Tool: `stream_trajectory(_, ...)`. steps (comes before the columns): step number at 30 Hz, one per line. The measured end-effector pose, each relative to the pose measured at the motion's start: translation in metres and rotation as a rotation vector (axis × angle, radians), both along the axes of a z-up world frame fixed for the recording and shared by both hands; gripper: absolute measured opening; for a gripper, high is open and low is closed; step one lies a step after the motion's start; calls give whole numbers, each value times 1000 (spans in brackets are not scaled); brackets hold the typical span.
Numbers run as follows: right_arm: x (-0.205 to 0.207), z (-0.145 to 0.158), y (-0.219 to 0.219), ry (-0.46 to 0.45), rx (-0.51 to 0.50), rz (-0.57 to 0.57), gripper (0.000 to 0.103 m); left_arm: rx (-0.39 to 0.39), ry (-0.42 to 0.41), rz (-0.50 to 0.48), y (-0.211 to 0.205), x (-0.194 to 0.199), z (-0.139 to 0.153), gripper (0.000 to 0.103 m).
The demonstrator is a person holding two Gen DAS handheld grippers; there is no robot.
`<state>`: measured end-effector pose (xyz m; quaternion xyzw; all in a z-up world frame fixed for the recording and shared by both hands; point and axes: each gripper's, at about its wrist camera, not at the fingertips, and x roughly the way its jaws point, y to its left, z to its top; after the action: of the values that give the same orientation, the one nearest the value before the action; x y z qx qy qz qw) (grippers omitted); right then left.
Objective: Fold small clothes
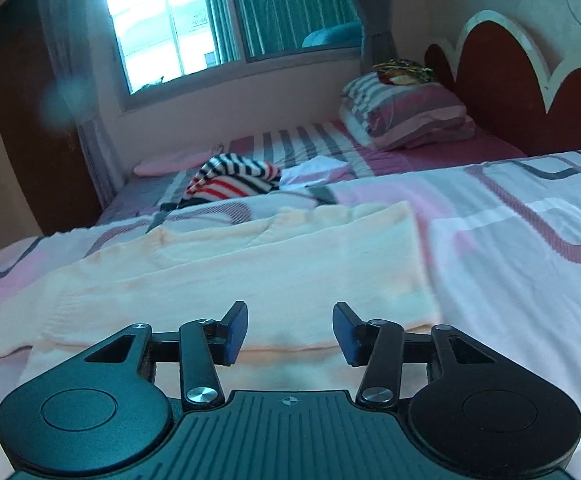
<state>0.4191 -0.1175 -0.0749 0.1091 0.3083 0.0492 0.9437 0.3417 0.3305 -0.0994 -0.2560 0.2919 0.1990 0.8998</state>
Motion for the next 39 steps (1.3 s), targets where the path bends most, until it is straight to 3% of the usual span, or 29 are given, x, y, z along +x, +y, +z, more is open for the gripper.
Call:
stream_trajectory(5, 8, 1, 29, 22, 4, 22, 48, -161, -89, 73, 46, -5, -7, 56)
stream_trajectory(9, 13, 3, 46, 20, -2, 34, 48, -208, -120, 99, 65, -5, -10, 51)
stream_trajectory(13, 17, 3, 55, 26, -9, 39, 48, -189, -112, 119, 70, 1, -10, 44)
stream_trajectory(18, 17, 3, 56, 28, -16, 37, 48, -126, -69, 123, 74, -3, -8, 13)
stream_trajectory(21, 18, 1, 55, 35, -15, 32, 48, -97, -52, 115, 75, -1, -8, 7)
stream_trajectory(30, 14, -2, 48, 33, 11, 28, 48, -36, -47, 92, 67, 5, 4, 3)
stream_trajectory(34, 11, -1, 36, 21, 39, 9, 48, 48, -64, 30, 44, 18, 28, 3)
stream_trajectory(39, 6, 2, 8, 8, 80, -32, 48, 97, -124, -76, -4, 49, 58, 3)
